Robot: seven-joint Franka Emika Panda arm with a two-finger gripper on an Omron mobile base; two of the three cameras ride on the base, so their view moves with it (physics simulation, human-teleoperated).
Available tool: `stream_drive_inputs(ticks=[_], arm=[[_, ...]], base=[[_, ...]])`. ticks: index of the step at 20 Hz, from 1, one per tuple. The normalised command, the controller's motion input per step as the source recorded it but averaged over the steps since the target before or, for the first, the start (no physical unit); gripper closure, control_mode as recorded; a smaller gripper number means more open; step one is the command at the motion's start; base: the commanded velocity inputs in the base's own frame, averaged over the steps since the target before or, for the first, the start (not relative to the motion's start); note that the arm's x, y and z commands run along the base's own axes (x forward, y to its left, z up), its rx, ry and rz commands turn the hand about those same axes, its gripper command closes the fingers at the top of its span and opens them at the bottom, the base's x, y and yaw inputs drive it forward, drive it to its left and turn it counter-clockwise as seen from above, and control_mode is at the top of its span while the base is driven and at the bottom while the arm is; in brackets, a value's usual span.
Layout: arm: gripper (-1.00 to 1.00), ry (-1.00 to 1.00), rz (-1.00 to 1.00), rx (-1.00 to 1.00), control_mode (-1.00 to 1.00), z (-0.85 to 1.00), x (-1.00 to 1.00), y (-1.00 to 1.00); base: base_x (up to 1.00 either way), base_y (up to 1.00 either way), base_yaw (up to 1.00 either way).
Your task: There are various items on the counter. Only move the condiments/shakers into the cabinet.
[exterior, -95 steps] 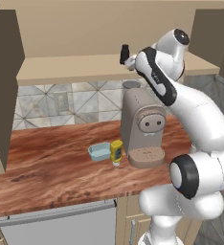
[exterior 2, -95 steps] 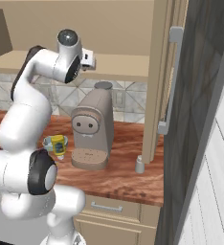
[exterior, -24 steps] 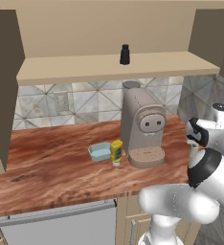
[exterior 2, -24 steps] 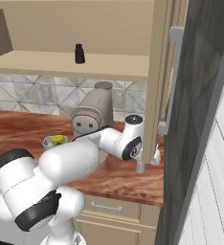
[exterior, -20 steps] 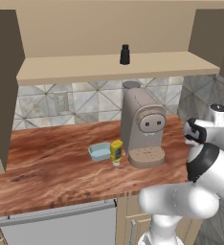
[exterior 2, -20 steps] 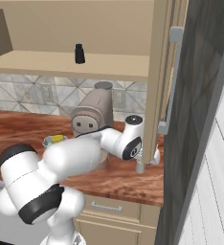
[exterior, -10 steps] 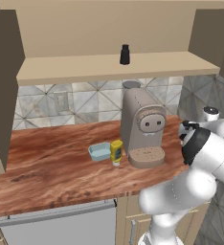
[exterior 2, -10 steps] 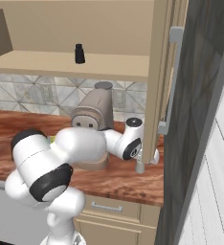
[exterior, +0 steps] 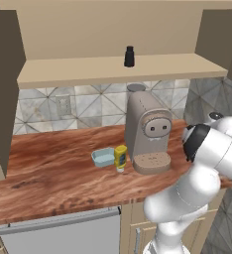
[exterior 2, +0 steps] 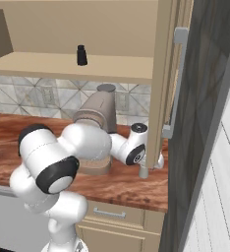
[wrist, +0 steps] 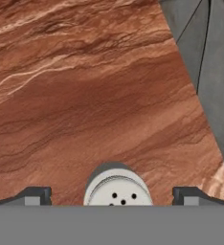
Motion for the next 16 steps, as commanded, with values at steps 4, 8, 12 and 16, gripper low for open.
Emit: stream_drive_inputs(ticks=[4,8,12,16], arm=[[1.0,0.0,0.0,0.0,-1.0,-0.04,0.0,-0.01],[1.0,-0.01,0.0,0.0,-1.0,0.13,-0.06,0.0],[1.0,-0.01,0.0,0.0,-1.0,0.61,-0.16,0.05],[1.0,-0.01,0.0,0.0,-1.0,1.0,-0.4,0.08]], base=[[0.0,0.0,0.0],[0.0,0.0,0.0],[0.0,0.0,0.0],[0.0,0.0,0.0]])
